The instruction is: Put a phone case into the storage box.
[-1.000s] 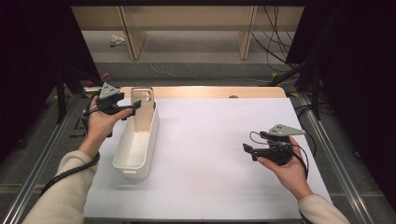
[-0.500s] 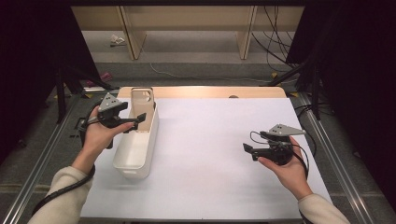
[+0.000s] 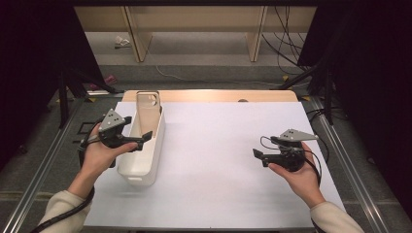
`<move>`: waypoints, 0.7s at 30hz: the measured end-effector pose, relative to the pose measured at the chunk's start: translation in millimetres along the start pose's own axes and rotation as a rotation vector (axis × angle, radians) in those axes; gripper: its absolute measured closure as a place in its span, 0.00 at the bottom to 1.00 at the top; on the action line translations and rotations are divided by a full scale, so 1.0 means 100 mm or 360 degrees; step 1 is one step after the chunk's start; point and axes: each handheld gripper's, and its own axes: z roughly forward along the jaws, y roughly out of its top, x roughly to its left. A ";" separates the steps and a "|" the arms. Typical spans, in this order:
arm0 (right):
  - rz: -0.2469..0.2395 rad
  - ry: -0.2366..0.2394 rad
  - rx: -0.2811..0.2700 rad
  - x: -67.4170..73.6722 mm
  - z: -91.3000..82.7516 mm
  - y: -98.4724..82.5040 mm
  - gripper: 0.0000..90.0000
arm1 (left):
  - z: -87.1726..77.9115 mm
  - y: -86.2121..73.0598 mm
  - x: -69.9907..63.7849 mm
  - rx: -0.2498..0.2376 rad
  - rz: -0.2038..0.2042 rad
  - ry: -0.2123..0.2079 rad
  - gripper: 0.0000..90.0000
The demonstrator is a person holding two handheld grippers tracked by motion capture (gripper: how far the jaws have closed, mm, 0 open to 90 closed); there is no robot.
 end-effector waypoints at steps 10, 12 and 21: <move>0.0002 -0.0001 -0.0008 0.00 -0.01 0.00 0.18 | -0.07 -0.09 -0.21 -0.0013 0.0049 -0.0039 0.06; 0.0001 0.0000 -0.0007 0.00 -0.01 0.00 0.18 | -0.08 -0.11 -0.25 -0.0009 0.0036 -0.0062 0.06; -0.0001 0.0000 -0.0009 0.01 -0.01 0.00 0.18 | -0.16 -0.26 -0.40 0.0010 0.0079 -0.0092 0.06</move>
